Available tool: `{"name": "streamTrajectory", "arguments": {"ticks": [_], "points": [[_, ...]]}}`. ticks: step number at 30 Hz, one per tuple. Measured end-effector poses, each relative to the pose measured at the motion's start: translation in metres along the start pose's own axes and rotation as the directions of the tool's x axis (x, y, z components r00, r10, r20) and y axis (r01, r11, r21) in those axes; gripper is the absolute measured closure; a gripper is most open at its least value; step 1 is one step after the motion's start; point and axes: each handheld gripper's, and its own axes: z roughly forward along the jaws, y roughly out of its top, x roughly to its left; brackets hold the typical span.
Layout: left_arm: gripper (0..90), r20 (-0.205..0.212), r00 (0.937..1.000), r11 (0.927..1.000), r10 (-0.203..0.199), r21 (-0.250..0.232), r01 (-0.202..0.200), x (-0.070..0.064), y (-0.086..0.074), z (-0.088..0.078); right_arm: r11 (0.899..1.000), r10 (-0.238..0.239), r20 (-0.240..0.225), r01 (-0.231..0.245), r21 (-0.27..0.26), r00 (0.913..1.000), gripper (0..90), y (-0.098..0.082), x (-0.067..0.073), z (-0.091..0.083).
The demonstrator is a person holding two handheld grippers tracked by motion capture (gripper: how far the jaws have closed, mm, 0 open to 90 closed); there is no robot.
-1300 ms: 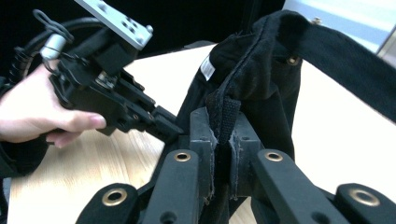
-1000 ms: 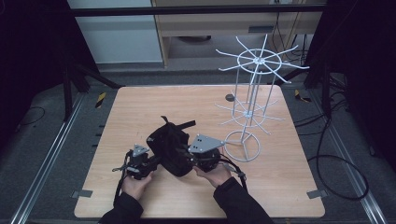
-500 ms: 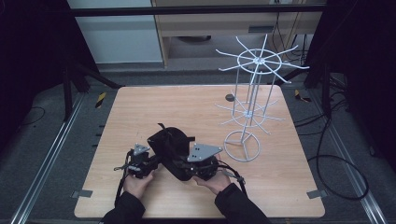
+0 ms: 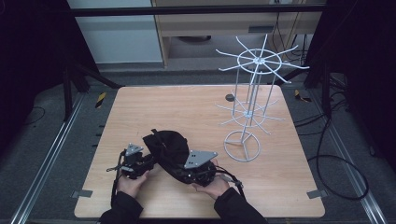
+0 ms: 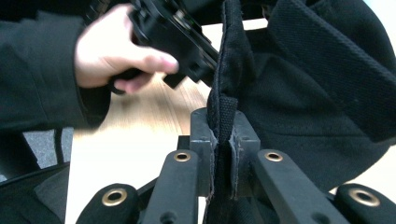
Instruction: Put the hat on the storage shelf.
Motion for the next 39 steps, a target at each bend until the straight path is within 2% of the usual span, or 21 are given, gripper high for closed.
{"name": "streamTrajectory", "arguments": {"ticks": [2, 9, 12, 16, 20, 27, 30, 34, 39], "points": [[62.7, 0.021, 0.9997, 0.9999, 0.015, -0.007, -0.015, 0.003, 0.000, -0.009, 1.000, 0.004, 0.006, -0.004, 0.008, 1.0000, 83.1, -0.001, 0.000, 0.001], [60.3, 0.024, 0.9997, 0.9971, 0.001, -0.076, 0.000, 0.014, 0.004, -0.034, 0.998, -0.018, 0.005, 0.018, 0.052, 0.9998, 83.1, -0.004, 0.004, 0.007], [60.3, 0.022, 0.9996, 0.9929, 0.016, -0.118, -0.014, 0.015, 0.009, -0.050, 0.998, -0.019, 0.001, 0.019, 0.056, 0.9998, 83.0, -0.005, 0.005, 0.008], [59.7, 0.048, 0.9987, 0.9851, 0.015, -0.172, -0.007, 0.014, 0.015, -0.066, 0.997, -0.029, -0.005, 0.029, 0.071, 0.9996, 83.0, -0.006, 0.008, 0.011], [54.5, 0.052, 0.9979, 0.9773, 0.038, -0.210, -0.026, 0.009, 0.022, -0.077, 0.996, -0.035, -0.007, 0.035, 0.079, 0.9994, 83.0, -0.006, 0.010, 0.013], [46.1, 0.044, 0.9981, 0.9672, 0.044, -0.252, -0.032, 0.006, 0.028, -0.086, 0.995, -0.045, -0.007, 0.046, 0.094, 0.9989, 82.9, -0.007, 0.013, 0.016], [43.8, 0.036, 0.9973, 0.9605, 0.064, -0.273, -0.052, 0.002, 0.032, -0.090, 0.993, -0.053, -0.006, 0.054, 0.101, 0.9985, 82.8, -0.007, 0.014, 0.017], [41.2, 0.030, 0.9956, 0.9618, 0.089, -0.263, -0.078, -0.007, 0.038, -0.087, 0.993, -0.053, -0.003, 0.053, 0.102, 0.9986, 82.6, -0.008, 0.015, 0.018], [35.6, 0.005, 0.9896, 0.9646, 0.144, -0.224, -0.139, -0.022, 0.047, -0.073, 0.993, -0.055, -0.003, 0.055, 0.103, 0.9985, 82.5, -0.009, 0.017, 0.022]]}}
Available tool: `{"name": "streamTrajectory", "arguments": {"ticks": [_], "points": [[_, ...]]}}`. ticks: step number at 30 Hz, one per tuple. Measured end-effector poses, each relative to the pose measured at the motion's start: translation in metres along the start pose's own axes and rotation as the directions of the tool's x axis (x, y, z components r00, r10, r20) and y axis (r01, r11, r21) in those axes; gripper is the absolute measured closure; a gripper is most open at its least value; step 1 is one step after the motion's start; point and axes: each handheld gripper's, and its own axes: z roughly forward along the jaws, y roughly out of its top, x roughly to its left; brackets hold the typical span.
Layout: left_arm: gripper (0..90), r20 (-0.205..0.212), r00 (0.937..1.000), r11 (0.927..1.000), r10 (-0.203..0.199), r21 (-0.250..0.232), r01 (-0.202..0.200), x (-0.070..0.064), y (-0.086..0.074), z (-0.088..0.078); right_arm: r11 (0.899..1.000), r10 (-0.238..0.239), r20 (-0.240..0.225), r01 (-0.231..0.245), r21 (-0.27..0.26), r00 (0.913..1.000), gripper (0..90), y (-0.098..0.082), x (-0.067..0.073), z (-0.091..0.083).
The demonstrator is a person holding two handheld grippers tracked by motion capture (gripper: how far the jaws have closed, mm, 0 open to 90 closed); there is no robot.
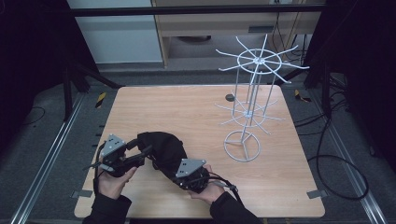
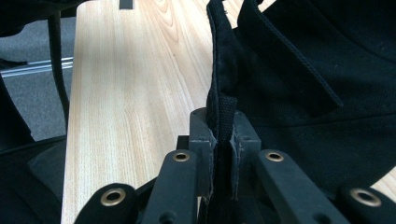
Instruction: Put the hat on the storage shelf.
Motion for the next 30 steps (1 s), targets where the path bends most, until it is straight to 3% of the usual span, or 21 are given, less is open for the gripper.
{"name": "streamTrajectory", "arguments": {"ticks": [4, 7, 10, 14, 18, 22, 26, 30], "points": [[29.8, -0.003, 0.9994, 0.9991, 0.033, 0.026, -0.033, -0.008, 0.004, 0.015, 1.000, -0.010, 0.003, 0.010, 0.012, 0.9999, 82.4, 0.000, 0.003, 0.003], [28.4, 0.008, 0.9994, 0.9978, 0.034, 0.056, -0.035, -0.011, 0.003, 0.023, 1.000, -0.011, 0.004, 0.011, 0.012, 0.9999, 82.4, -0.001, 0.003, 0.003], [29.7, -0.003, 0.9982, 0.9934, 0.060, 0.098, -0.060, -0.014, -0.003, 0.029, 1.000, -0.011, -0.002, 0.011, 0.014, 0.9999, 82.4, -0.002, 0.004, 0.003], [45.0, -0.019, 0.9973, 0.9873, 0.071, 0.144, -0.068, -0.016, -0.010, 0.033, 1.000, -0.017, -0.002, 0.017, 0.017, 0.9999, 82.4, -0.002, 0.006, 0.004], [65.0, -0.002, 0.9990, 0.9795, 0.044, 0.197, -0.043, -0.013, -0.012, 0.033, 1.000, -0.018, -0.001, 0.018, 0.020, 0.9998, 82.4, -0.002, 0.007, 0.005], [79.9, 0.015, 0.9997, 0.9780, 0.019, 0.207, -0.022, -0.012, -0.012, 0.031, 1.000, -0.022, -0.001, 0.022, 0.022, 0.9998, 82.3, -0.002, 0.008, 0.006], [84.9, 0.032, 0.9995, 0.9834, 0.006, 0.181, -0.011, -0.010, -0.009, 0.025, 1.000, -0.016, -0.001, 0.016, 0.005, 0.9999, 79.4, -0.001, 0.009, 0.005], [85.4, 0.037, 0.9993, 0.9888, -0.003, 0.149, -0.002, -0.008, -0.007, 0.019, 0.998, 0.043, -0.019, -0.044, -0.044, 0.9989, 68.1, 0.003, 0.004, -0.006]]}}
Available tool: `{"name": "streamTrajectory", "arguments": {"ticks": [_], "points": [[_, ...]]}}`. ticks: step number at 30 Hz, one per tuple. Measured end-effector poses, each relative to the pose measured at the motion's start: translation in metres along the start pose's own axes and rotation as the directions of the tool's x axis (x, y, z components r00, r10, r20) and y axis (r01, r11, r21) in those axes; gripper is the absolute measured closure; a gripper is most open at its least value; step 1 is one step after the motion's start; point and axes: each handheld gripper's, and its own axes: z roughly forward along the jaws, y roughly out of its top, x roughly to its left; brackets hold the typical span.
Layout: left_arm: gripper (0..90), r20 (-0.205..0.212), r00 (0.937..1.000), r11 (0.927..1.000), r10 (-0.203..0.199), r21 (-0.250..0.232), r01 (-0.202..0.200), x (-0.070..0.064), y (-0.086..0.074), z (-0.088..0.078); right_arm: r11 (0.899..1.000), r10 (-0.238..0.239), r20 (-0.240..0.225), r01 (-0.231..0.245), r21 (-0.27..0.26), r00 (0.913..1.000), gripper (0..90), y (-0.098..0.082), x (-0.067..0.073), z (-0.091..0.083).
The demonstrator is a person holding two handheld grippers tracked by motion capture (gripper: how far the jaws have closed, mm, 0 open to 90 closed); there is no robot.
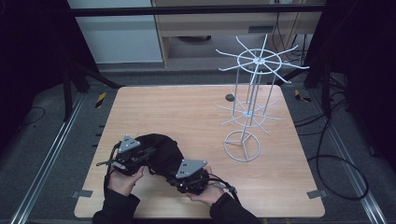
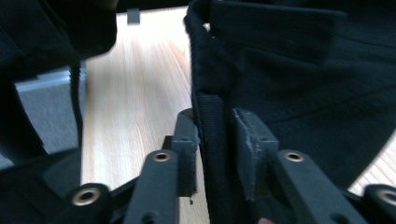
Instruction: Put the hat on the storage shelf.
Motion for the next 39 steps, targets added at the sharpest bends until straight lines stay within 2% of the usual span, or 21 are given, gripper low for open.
{"name": "streamTrajectory", "arguments": {"ticks": [4, 7, 10, 11, 13, 14, 17, 20, 22, 24, 26, 27, 30, 34, 36, 39], "points": [[85.5, -0.009, 1.0000, 1.0000, -0.001, -0.008, 0.001, 0.002, 0.000, -0.001, 0.998, 0.032, -0.011, -0.032, -0.051, 0.9994, 59.8, 0.006, -0.005, -0.016], [85.8, -0.012, 0.9999, 0.9999, 0.001, -0.017, -0.002, 0.002, -0.001, -0.002, 0.991, 0.070, -0.007, -0.070, -0.114, 0.9975, 56.7, 0.011, -0.010, -0.031], [85.9, -0.012, 0.9999, 0.9996, 0.007, -0.028, -0.007, 0.002, -0.001, -0.005, 0.983, 0.100, 0.051, -0.091, -0.162, 0.9936, 53.9, 0.014, -0.019, -0.043], [85.9, -0.013, 0.9999, 0.9994, 0.006, -0.033, -0.006, 0.001, -0.001, -0.005, 0.980, 0.121, 0.078, -0.107, -0.169, 0.9895, 52.0, 0.014, -0.023, -0.044], [85.9, -0.012, 0.9999, 0.9993, 0.005, -0.036, -0.005, 0.001, -0.001, -0.006, 0.975, 0.164, 0.109, -0.145, -0.169, 0.9804, 50.3, 0.010, -0.028, -0.042], [85.9, -0.014, 0.9999, 0.9993, 0.005, -0.037, -0.006, 0.001, -0.001, -0.006, 0.974, 0.185, 0.128, -0.165, -0.153, 0.9744, 48.9, 0.006, -0.030, -0.036], [85.9, -0.015, 0.9999, 0.9992, 0.006, -0.041, -0.007, 0.001, -0.001, -0.006, 0.974, 0.209, 0.136, -0.193, -0.119, 0.9685, 46.1, 0.000, -0.032, -0.023], [85.9, -0.014, 0.9999, 0.9989, 0.007, -0.046, -0.007, 0.000, -0.001, -0.007, 0.960, 0.264, 0.109, -0.250, -0.122, 0.9584, 45.6, -0.005, -0.033, -0.010], [85.9, -0.012, 0.9999, 0.9987, 0.005, -0.051, -0.006, 0.000, -0.001, -0.008, 0.955, 0.284, 0.105, -0.271, -0.116, 0.9531, 45.9, -0.007, -0.033, -0.001], [85.9, -0.011, 0.9999, 0.9985, 0.009, -0.055, -0.009, 0.000, -0.001, -0.008, 0.953, 0.295, 0.101, -0.285, -0.101, 0.9500, 50.1, -0.008, -0.032, 0.005], [85.9, -0.007, 0.9999, 0.9981, 0.009, -0.060, -0.009, -0.001, -0.001, -0.009, 0.951, 0.305, 0.086, -0.298, -0.088, 0.9484, 60.8, -0.009, -0.031, 0.008], [85.9, -0.008, 0.9999, 0.9978, 0.011, -0.065, -0.012, -0.001, 0.000, -0.010, 0.950, 0.308, 0.078, -0.301, -0.084, 0.9483, 65.9, -0.009, -0.030, 0.009], [85.9, 0.005, 1.0000, 0.9953, 0.007, -0.096, -0.006, -0.001, 0.002, -0.014, 0.953, 0.297, 0.092, -0.290, -0.090, 0.9503, 84.0, -0.007, -0.030, 0.006], [85.9, 0.046, 0.9989, 0.9877, -0.004, -0.156, 0.011, 0.000, 0.004, -0.020, 0.958, 0.273, 0.145, -0.255, -0.132, 0.9510, 88.1, -0.001, -0.034, -0.008], [85.9, 0.049, 0.9988, 0.9834, 0.004, -0.181, 0.005, -0.002, 0.004, -0.021, 0.970, 0.226, 0.186, -0.203, -0.135, 0.9562, 88.2, 0.007, -0.035, -0.016], [85.7, 0.041, 0.9991, 0.9835, 0.013, -0.181, -0.005, -0.003, 0.001, -0.021, 0.985, 0.160, 0.239, -0.138, -0.106, 0.9578, 88.1, 0.015, -0.037, -0.018]]}}
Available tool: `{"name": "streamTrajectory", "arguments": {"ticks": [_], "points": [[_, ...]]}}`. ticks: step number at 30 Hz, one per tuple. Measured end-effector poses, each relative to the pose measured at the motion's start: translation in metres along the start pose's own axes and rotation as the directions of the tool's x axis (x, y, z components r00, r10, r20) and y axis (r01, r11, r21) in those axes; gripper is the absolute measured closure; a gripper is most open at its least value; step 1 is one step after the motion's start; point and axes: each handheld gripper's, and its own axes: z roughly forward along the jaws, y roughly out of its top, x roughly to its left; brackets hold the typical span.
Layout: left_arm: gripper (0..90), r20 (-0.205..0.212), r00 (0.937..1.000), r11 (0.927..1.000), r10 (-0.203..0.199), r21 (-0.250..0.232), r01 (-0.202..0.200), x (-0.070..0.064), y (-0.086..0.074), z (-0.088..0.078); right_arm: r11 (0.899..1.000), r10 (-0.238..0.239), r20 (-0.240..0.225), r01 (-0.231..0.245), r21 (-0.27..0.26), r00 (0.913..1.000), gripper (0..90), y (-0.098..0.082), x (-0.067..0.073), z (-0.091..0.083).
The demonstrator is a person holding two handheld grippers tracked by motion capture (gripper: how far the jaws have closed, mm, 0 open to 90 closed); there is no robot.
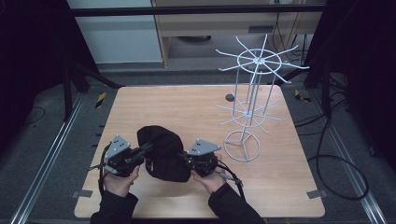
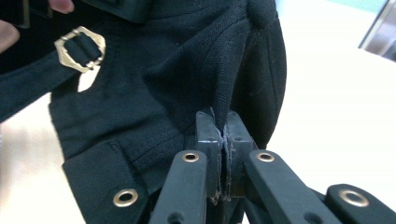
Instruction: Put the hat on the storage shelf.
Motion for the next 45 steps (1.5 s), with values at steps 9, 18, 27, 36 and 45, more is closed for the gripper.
{"name": "streamTrajectory", "arguments": {"ticks": [9, 18, 27, 36, 45], "points": [[85.3, -0.041, 0.9991, 0.9954, 0.001, 0.095, 0.003, 0.011, -0.028, -0.006, 0.997, -0.026, -0.034, 0.029, 0.076, 0.9991, 75.4, -0.016, 0.014, 0.022], [83.9, -0.099, 0.9948, 0.9790, 0.021, 0.204, 0.000, 0.028, -0.055, -0.016, 0.994, -0.032, -0.092, 0.041, 0.102, 0.9952, 65.1, -0.020, 0.033, 0.041], [83.8, -0.123, 0.9923, 0.9660, 0.018, 0.258, 0.014, 0.040, -0.061, -0.010, 0.997, -0.020, -0.095, 0.027, 0.075, 0.9952, 50.5, -0.017, 0.031, 0.036], [83.8, -0.128, 0.9912, 0.9590, 0.034, 0.283, 0.004, 0.046, -0.064, -0.003, 1.000, 0.023, -0.035, -0.023, -0.011, 0.9991, 48.4, -0.009, 0.008, 0.017], [84.0, -0.104, 0.9936, 0.9632, 0.046, 0.268, -0.017, 0.051, -0.060, 0.009, 0.998, 0.032, 0.013, -0.032, 0.050, 0.9994, 48.4, -0.018, -0.012, 0.040]]}}
